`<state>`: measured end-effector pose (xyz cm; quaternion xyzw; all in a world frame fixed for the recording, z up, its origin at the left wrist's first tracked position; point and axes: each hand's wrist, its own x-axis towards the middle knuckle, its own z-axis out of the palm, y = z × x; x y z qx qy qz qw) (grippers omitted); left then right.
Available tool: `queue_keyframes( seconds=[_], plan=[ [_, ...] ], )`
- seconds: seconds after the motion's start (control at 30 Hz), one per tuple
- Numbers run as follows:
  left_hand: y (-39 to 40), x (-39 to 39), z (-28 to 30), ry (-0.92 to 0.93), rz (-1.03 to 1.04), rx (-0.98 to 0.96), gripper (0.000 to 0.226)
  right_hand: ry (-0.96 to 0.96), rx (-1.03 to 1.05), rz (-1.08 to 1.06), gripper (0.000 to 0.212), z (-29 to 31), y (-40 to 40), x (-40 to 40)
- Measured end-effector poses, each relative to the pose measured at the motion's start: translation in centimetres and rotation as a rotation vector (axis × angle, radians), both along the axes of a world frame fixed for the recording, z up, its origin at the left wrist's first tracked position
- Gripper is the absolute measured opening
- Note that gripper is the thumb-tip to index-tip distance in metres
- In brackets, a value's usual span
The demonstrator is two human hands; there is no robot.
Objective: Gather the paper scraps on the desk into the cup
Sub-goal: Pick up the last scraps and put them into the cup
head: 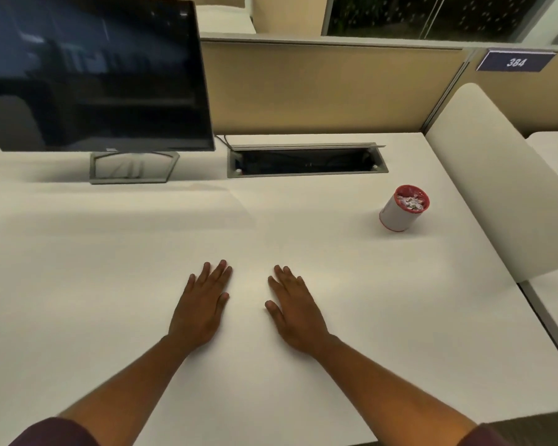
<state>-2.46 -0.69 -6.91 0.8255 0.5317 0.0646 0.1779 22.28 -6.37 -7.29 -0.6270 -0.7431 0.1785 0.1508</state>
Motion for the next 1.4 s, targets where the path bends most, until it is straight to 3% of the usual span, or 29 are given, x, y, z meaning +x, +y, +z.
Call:
queue_keyframes(
  seconds=[0.37, 0.57, 0.7, 0.9, 1.03, 1.17, 1.3, 1.4],
  plan=[
    [-2.0, -2.5, -0.9, 0.042, 0.006, 0.056, 0.056, -0.161, 0.202, -0.079, 0.039, 1.2, -5.7, -0.4],
    [-2.1, -2.5, -1.0, 0.034, 0.014, 0.064, 0.056, -0.19, 0.108, -0.207, 0.018, 2.6, -5.7, -0.3],
    [-2.2, -2.4, -0.9, 0.005, 0.013, 0.064, 0.056, -0.142, 0.018, -0.263, 0.018, 3.2, -4.7, -0.4],
    [-2.4, -2.2, -1.0, 0.018, 0.039, 0.074, 0.057, -0.082, 0.082, -0.311, 0.011, 3.2, -4.2, 1.7],
    [-2.5, -1.0, -0.7, 0.014, 0.037, 0.068, 0.062, 0.123, 0.046, -0.549, 0.02, 3.9, -1.4, 5.0],
    [-1.7, 0.7, -0.3, 0.006, 0.067, 0.05, 0.058, 0.545, -0.012, -0.919, 0.033, 4.9, 1.1, 8.0],
    [-0.5, 3.1, 0.3, -0.021, 0.122, 0.043, 0.061, 1.003, -0.09, -1.01, 0.048, 5.6, 2.2, 11.0],
    [0.5, 5.5, 0.7, -0.025, 0.114, 0.051, 0.062, 1.222, -0.088, -1.038, 0.055, 6.5, 3.3, 13.3]
  ],
)
